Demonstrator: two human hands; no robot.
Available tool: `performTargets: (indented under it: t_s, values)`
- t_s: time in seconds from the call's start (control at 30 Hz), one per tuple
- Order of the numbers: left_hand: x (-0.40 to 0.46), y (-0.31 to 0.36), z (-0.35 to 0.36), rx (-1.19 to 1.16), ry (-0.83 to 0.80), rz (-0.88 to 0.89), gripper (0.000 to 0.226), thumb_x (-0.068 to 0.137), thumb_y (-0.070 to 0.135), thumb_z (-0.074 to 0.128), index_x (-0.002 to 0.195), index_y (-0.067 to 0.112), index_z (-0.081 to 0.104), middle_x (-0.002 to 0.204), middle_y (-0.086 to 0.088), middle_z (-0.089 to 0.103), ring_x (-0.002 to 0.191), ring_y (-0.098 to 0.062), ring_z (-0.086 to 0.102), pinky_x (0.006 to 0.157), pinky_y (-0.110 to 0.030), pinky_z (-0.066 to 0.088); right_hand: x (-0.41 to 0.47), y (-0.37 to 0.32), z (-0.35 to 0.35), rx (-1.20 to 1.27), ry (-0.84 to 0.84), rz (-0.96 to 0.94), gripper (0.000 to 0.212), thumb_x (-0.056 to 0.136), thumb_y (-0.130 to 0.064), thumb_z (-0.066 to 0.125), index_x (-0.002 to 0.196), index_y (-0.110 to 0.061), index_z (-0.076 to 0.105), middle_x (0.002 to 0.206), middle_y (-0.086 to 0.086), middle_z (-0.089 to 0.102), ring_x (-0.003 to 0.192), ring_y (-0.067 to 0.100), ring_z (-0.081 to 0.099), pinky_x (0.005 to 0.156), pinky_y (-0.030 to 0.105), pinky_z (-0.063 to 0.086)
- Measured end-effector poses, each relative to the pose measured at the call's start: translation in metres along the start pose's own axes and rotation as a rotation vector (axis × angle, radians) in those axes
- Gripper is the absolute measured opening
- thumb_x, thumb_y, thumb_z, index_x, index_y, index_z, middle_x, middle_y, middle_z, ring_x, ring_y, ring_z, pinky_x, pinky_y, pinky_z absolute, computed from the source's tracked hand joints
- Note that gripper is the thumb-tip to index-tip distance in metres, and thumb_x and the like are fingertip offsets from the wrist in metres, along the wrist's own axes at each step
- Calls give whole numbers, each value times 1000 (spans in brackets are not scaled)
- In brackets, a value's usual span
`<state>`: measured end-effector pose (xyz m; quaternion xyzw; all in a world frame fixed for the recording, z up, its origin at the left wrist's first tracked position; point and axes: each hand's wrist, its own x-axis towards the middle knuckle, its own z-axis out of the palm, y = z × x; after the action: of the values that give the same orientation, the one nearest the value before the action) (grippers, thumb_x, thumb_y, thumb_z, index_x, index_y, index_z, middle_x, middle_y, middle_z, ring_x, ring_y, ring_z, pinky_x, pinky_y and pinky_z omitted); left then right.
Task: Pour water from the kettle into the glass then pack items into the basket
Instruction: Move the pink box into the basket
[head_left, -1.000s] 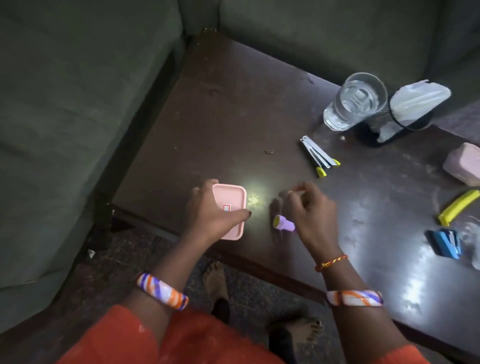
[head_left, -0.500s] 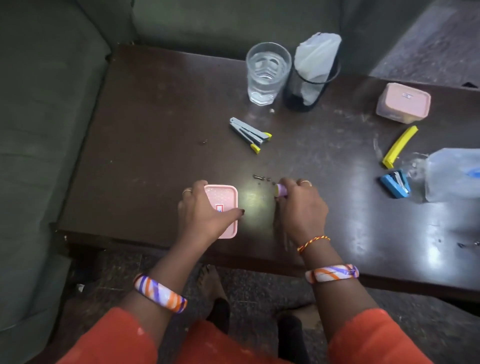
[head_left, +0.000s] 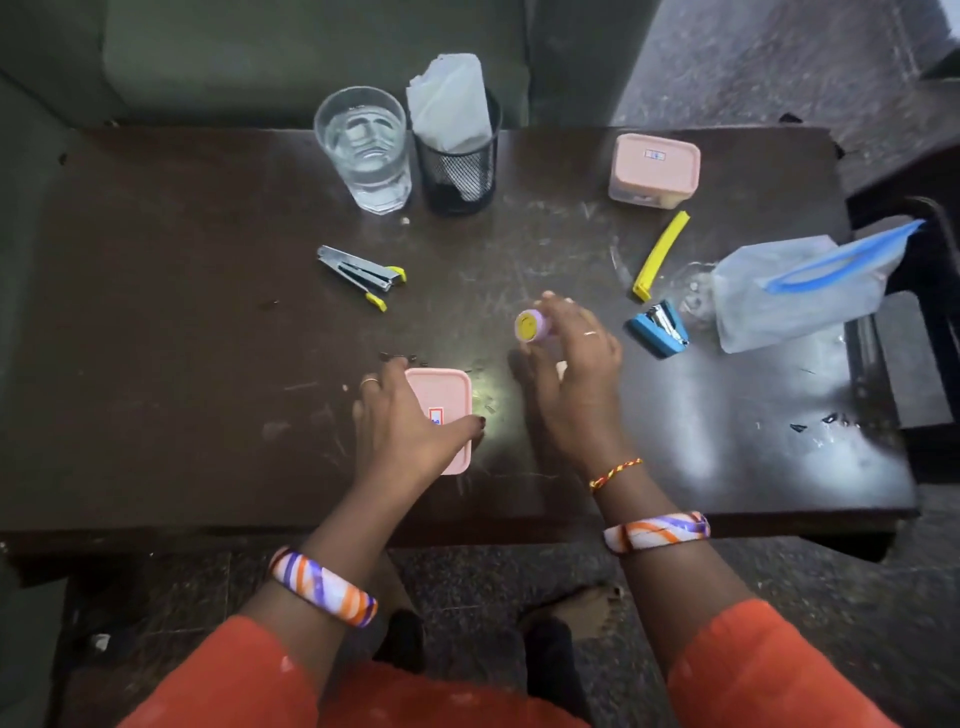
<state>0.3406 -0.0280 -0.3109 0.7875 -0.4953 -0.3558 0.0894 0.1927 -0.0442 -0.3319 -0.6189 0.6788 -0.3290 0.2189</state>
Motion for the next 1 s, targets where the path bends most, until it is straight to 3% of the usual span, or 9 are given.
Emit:
performTargets:
  t_s: [0.1, 0.17, 0.23, 0.3, 0.47, 0.6, 0.73, 0.87, 1.0]
  values:
    - [-3, 5, 5, 10, -14, 4, 98, 58, 37, 81, 136, 11, 29, 134, -15, 41, 127, -33, 38, 105, -38, 33, -8, 4, -21, 221, 215, 191, 26, 84, -4, 59, 109, -7, 59, 94, -4, 61, 80, -12, 53, 76, 2, 35]
    - [-9, 12, 9, -2, -26, 17, 101, 59, 35, 81, 139, 9, 25, 137, -16, 40, 129, -33, 37, 106, -38, 32, -18, 12, -32, 241, 264, 331, 20, 85, -9, 61, 105, -13, 59, 84, -17, 59, 74, -18, 52, 72, 10, 42]
    - [-16, 23, 12, -6, -21, 58, 101, 61, 33, 80, 140, 8, 24, 139, -15, 39, 130, -33, 37, 106, -37, 32, -30, 21, -41, 249, 266, 414, 16, 84, -11, 63, 98, -17, 61, 80, -22, 58, 71, -12, 55, 72, 24, 47]
    - [-26, 37, 17, -4, -14, 118, 95, 63, 31, 79, 138, 8, 26, 139, -14, 41, 129, -31, 39, 106, -38, 33, -38, 27, -49, 231, 241, 458, 15, 80, -9, 67, 91, -19, 64, 76, -15, 61, 69, 0, 56, 72, 27, 48]
    - [-61, 91, 40, 80, 7, 295, 81, 65, 33, 75, 133, 18, 35, 132, -9, 43, 122, -29, 45, 97, -36, 38, -45, 51, -85, 199, 154, 466, 24, 76, -10, 71, 100, -9, 71, 88, 6, 70, 81, 13, 60, 69, 2, 37]
    - [-94, 157, 69, 86, -13, 468, 87, 63, 26, 76, 139, 25, 35, 126, -11, 42, 113, -31, 50, 93, -34, 42, -45, 84, -149, 176, 198, 396, 27, 85, -10, 62, 111, -6, 66, 98, 17, 69, 91, 25, 64, 77, 21, 42]
    - [-123, 233, 106, 18, -100, 584, 89, 64, 24, 76, 142, 23, 33, 128, -12, 44, 117, -30, 49, 94, -34, 42, -39, 118, -246, 53, 310, 325, 23, 83, -8, 61, 106, -8, 68, 93, 8, 69, 85, 15, 61, 74, 13, 41]
    - [-139, 299, 135, -85, -157, 652, 87, 63, 25, 79, 139, 24, 36, 118, -7, 42, 118, -25, 45, 90, -20, 31, -21, 137, -336, -31, 395, 285, 28, 74, 8, 64, 92, -11, 72, 85, 1, 69, 83, 7, 58, 74, 2, 38]
    - [-133, 366, 141, -162, -162, 697, 79, 58, 30, 81, 128, 18, 47, 115, -10, 51, 112, -26, 49, 75, -17, 28, 18, 137, -389, -79, 419, 232, 27, 74, 9, 62, 90, -8, 74, 85, 7, 70, 82, 18, 62, 78, 20, 47]
